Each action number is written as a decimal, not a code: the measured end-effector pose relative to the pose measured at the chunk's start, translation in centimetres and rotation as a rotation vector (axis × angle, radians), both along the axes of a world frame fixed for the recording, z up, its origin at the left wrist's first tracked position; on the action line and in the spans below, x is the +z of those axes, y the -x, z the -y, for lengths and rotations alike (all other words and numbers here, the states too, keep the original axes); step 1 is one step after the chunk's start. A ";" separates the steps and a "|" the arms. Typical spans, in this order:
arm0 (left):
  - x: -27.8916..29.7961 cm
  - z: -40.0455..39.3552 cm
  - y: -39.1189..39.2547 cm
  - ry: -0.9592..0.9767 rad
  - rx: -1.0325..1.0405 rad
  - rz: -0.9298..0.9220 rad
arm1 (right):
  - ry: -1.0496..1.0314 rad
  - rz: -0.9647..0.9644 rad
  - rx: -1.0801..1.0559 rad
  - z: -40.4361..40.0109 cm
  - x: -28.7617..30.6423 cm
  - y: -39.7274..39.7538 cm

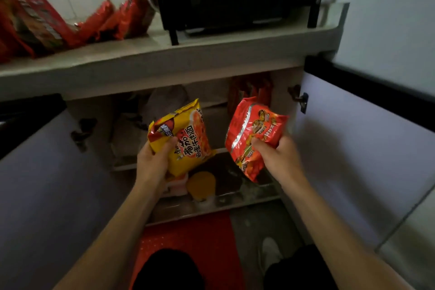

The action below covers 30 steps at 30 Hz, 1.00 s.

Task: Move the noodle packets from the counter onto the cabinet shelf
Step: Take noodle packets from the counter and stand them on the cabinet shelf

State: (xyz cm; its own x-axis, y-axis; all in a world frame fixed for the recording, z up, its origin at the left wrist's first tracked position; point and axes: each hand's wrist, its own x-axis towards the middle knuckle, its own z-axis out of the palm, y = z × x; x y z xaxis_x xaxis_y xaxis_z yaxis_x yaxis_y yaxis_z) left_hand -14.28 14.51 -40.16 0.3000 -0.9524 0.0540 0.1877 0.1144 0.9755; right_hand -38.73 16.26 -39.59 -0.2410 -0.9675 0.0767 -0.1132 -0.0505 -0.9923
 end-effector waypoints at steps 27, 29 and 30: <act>-8.9 28.2 13.3 -0.134 -0.289 0.450 | -0.091 0.026 -0.205 16.5 -7.9 5.6; -8.1 28.2 13.7 -0.113 -0.330 0.500 | -0.095 0.014 -0.212 16.5 -8.0 5.8; -7.9 28.5 13.8 -0.102 -0.346 0.530 | -0.099 0.001 -0.220 16.6 -8.1 5.9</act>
